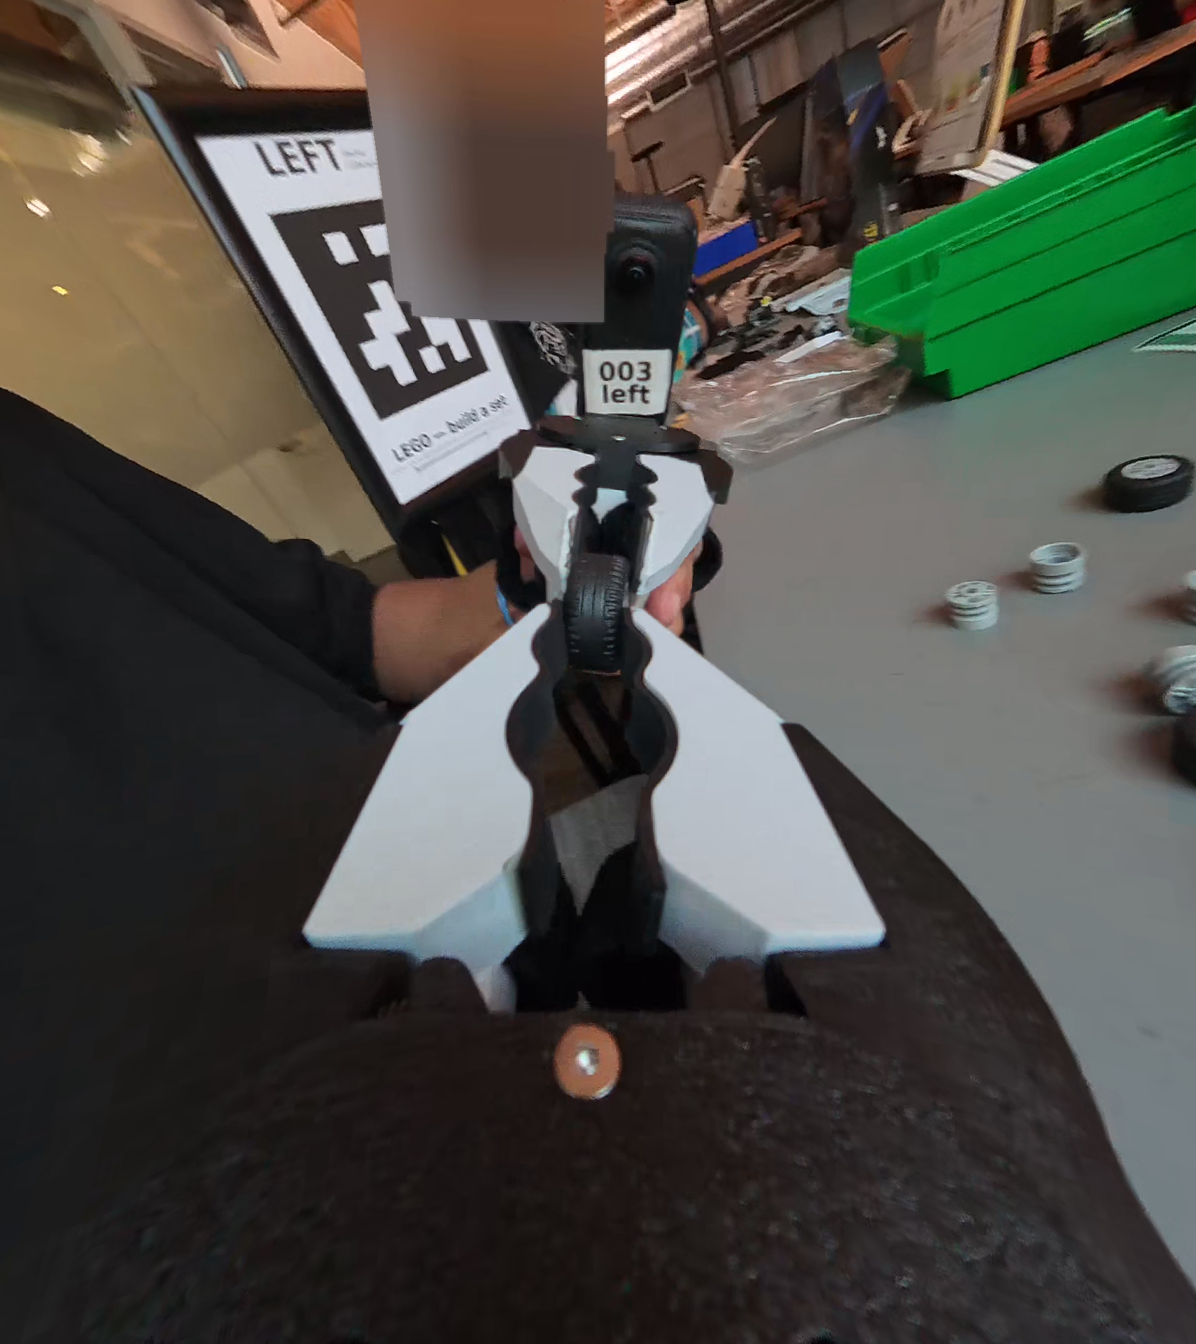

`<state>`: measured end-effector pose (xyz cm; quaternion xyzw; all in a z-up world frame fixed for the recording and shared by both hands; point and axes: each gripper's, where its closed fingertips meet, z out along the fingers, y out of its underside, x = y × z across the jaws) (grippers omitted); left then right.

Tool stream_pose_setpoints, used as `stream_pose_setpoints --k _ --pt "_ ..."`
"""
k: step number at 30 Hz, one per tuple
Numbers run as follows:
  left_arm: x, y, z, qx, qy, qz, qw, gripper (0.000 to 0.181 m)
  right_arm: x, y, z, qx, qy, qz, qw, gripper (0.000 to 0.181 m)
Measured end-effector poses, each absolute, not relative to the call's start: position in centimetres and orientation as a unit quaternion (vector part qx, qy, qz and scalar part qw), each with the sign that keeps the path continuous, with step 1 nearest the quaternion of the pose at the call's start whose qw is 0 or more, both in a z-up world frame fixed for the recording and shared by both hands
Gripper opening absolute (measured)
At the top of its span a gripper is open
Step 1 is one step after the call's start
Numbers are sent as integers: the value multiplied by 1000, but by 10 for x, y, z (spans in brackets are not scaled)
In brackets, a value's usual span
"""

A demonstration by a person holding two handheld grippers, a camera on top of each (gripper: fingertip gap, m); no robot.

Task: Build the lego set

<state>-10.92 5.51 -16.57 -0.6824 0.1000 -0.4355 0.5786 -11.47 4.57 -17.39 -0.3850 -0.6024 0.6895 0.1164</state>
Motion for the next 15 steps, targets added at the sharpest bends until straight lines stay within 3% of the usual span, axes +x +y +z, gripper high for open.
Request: stream_pose_setpoints --k 3,5,7,10,13,15 --pt "-116 60 -167 -683 84 -428 585 14 -119 52 -175 -406 -590 688 118 13" --pt "-123 63 -173 -702 118 -340 614 30 -127 66 -176 -446 -541 707 93 13" --pt "-131 68 -185 -731 176 -182 634 49 -132 80 -177 -488 -471 734 31 13" --pt "-124 74 -186 -737 225 -39 637 57 -132 78 -185 -506 -399 759 -93 13" --pt "-124 79 -192 -733 244 64 631 51 -129 62 -190 -501 -395 756 -145 13" --pt "-124 79 -193 -730 256 97 627 31 -129 56 -189 -499 -401 754 -148 13"
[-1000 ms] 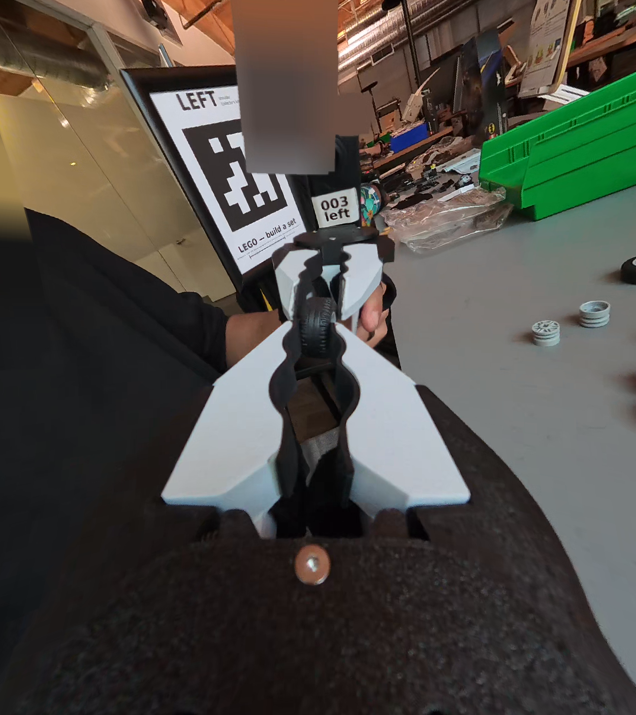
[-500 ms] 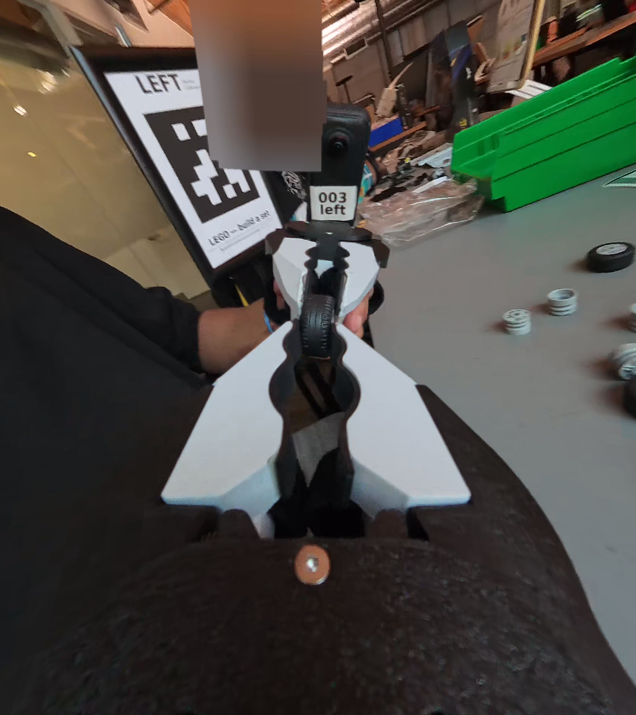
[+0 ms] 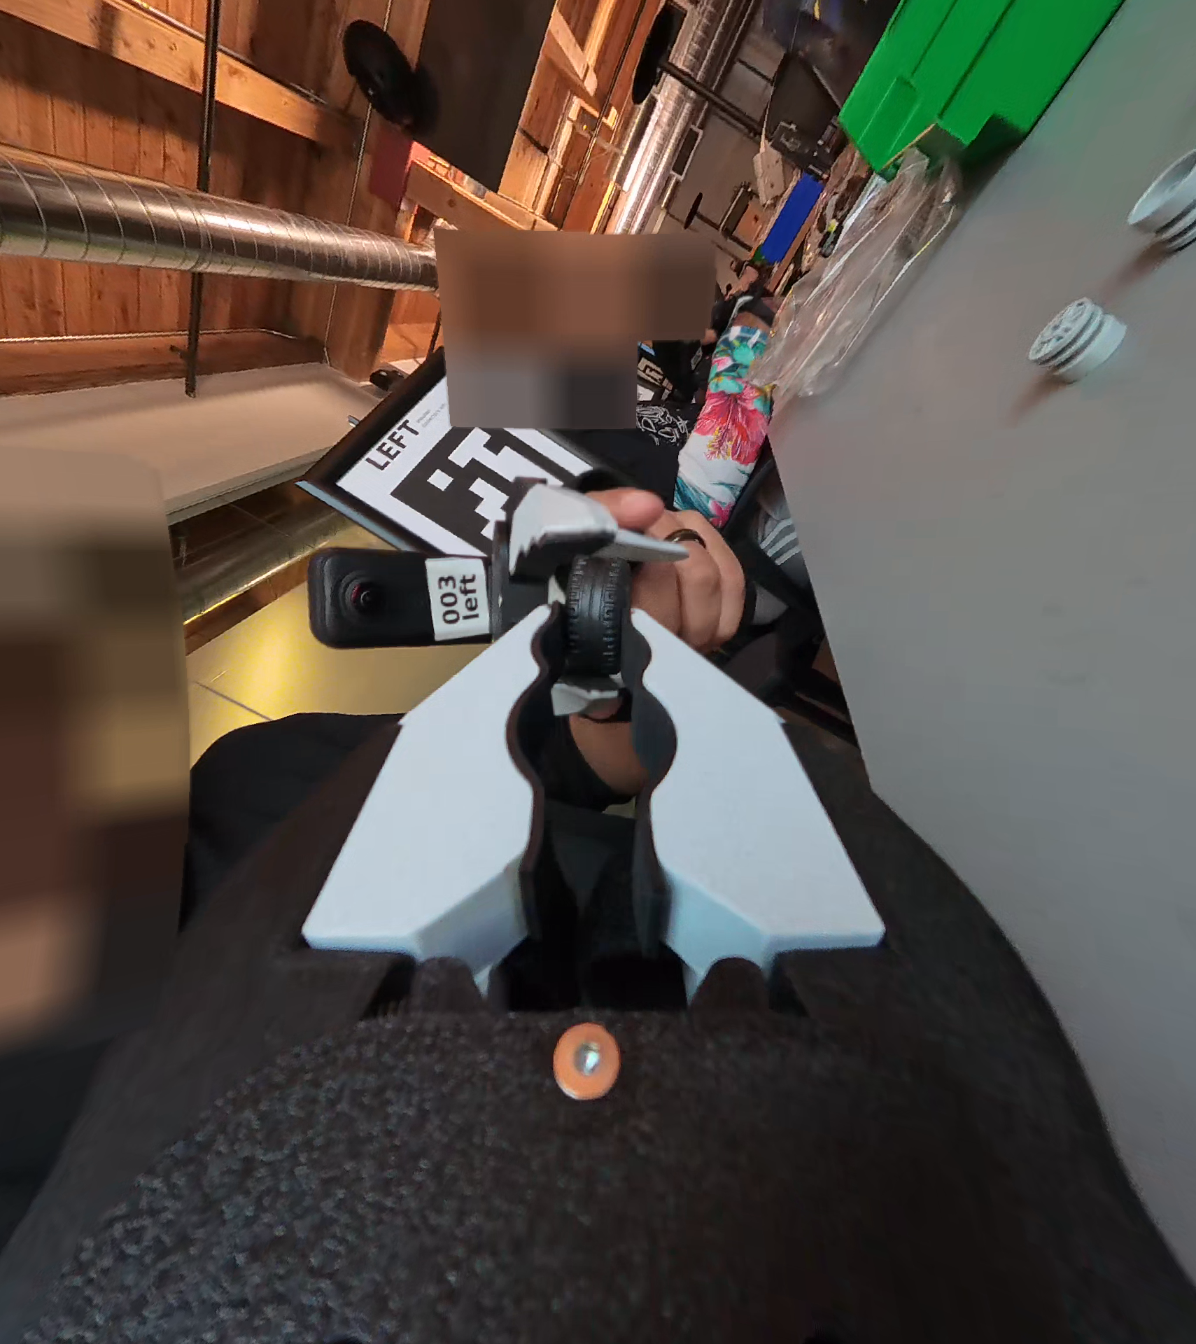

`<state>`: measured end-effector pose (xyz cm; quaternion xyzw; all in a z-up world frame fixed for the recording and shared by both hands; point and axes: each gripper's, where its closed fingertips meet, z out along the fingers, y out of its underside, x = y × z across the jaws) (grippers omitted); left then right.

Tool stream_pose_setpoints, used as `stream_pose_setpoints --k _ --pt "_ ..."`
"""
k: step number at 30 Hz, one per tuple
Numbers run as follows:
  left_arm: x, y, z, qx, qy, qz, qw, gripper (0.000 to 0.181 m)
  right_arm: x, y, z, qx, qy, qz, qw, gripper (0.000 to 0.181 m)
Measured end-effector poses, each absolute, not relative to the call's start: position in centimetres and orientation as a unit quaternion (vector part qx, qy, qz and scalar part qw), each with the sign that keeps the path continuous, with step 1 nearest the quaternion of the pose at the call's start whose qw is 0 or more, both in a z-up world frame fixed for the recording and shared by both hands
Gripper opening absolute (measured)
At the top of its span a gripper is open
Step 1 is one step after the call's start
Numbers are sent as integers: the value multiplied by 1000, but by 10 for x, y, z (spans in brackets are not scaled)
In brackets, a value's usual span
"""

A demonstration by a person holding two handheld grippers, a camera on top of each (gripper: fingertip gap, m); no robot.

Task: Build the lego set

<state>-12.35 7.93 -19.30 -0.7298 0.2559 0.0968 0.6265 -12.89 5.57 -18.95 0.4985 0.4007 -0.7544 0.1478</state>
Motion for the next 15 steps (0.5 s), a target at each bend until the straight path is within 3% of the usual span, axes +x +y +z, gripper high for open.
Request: stream_pose_setpoints --k 3,7,11,15 --pt "-123 79 -192 -727 265 119 622 31 -129 57 -189 496 415 -752 126 14" --pt "-136 79 -190 -730 247 120 626 31 -128 75 -182 492 430 -754 69 37" --pt "-170 82 -193 -748 210 116 618 31 -118 98 -180 507 485 -711 -46 36" --pt "-268 83 -214 -821 93 113 551 31 -92 85 -191 503 536 -672 -87 30"
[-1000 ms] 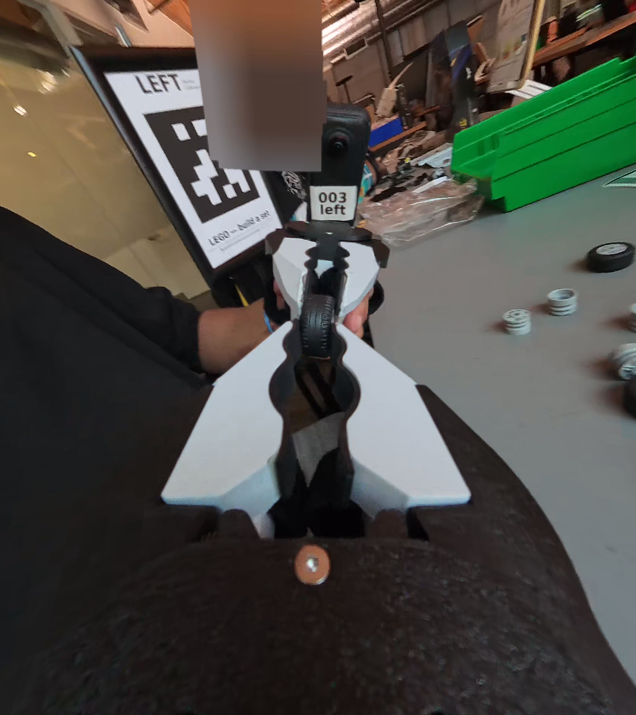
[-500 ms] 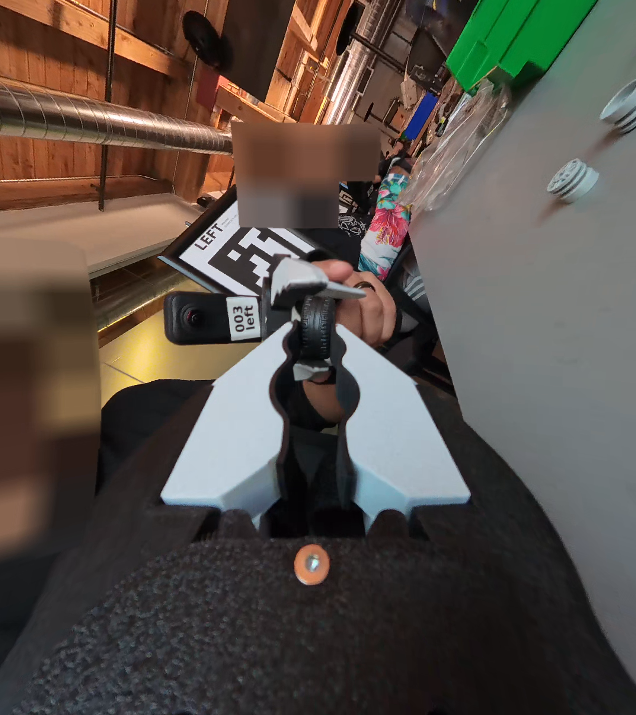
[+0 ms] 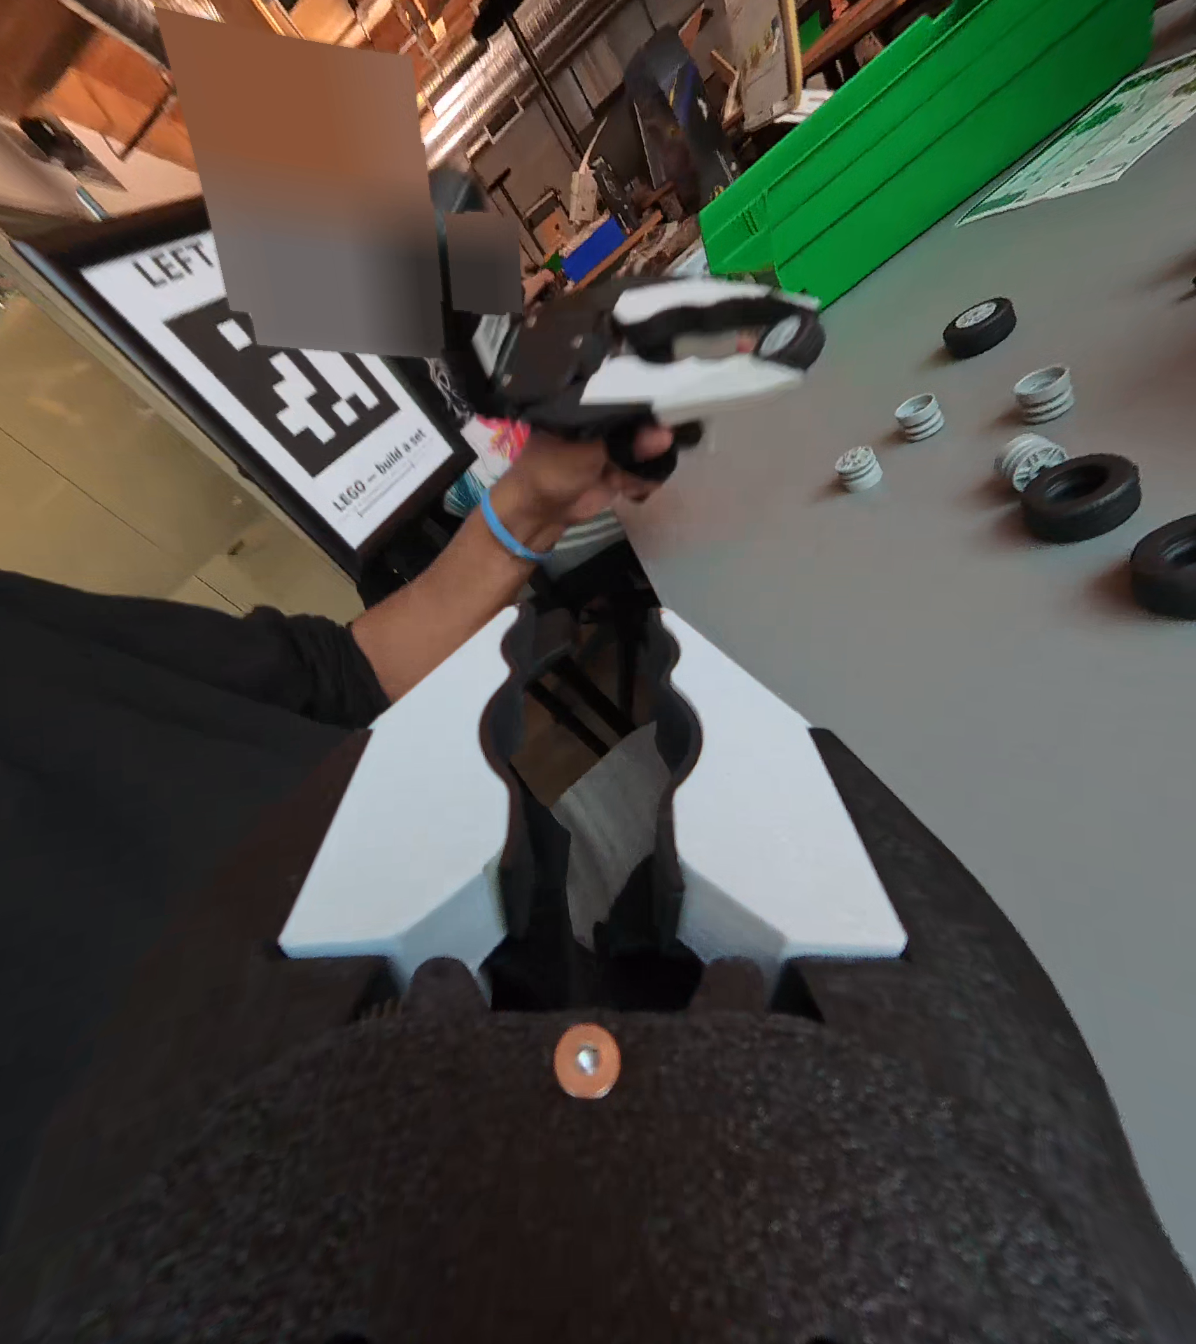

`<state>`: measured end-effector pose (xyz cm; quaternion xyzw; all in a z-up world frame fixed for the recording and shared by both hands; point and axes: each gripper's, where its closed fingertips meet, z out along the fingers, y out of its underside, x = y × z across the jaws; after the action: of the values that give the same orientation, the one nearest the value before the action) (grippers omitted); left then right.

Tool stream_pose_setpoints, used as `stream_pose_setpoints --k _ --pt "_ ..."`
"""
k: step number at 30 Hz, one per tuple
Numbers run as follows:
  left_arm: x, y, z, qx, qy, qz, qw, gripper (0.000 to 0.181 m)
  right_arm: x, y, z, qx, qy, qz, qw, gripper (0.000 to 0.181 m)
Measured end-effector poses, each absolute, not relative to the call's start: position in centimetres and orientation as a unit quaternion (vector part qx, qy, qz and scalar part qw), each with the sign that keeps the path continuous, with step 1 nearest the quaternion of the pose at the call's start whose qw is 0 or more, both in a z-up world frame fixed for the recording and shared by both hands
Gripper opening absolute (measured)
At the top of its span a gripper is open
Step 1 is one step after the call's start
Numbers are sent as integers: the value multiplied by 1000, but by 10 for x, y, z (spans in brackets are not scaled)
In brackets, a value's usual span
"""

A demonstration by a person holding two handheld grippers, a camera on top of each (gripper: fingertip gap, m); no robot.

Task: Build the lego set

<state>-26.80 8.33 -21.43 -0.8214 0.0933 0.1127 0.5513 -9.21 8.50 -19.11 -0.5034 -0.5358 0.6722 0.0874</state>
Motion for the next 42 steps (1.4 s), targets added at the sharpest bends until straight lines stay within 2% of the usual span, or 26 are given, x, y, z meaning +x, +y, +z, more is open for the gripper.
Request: stream_pose_setpoints --k 5,15,20,21,23,26,29,32,36,39,42 --pt "-375 80 -258 -891 23 113 439 31 -77 64 -232 -504 -606 606 109 23" --pt "-386 93 -284 -930 75 13 360 31 -77 53 -238 -498 -596 628 62 22" --pt "-384 90 -285 -921 76 11 381 32 -71 54 -193 -454 -542 706 48 23" --pt "-384 88 -285 -920 74 12 384 38 -71 57 -188 -451 -545 704 59 25" --pt "-383 85 -280 -914 67 15 399 44 -79 75 -189 -466 -558 675 120 29" --pt "-377 80 -258 -896 45 26 441 43 -99 124 -199 -500 -579 591 257 35" --pt "-350 82 -227 -858 15 11 513 39 -121 172 -200 -505 -586 504 384 44" --pt "-313 86 -200 -799 -18 -21 601 36 -142 209 -198 -521 -562 442 466 55" --pt "-293 86 -189 -755 -42 31 654 45 -167 226 -215 -549 -578 388 462 61" --pt "-293 88 -195 -759 -46 69 646 49 -174 240 -226 -590 -565 358 452 63" --pt "-291 91 -202 -775 -54 20 629 45 -177 245 -226 -612 -542 374 438 58"
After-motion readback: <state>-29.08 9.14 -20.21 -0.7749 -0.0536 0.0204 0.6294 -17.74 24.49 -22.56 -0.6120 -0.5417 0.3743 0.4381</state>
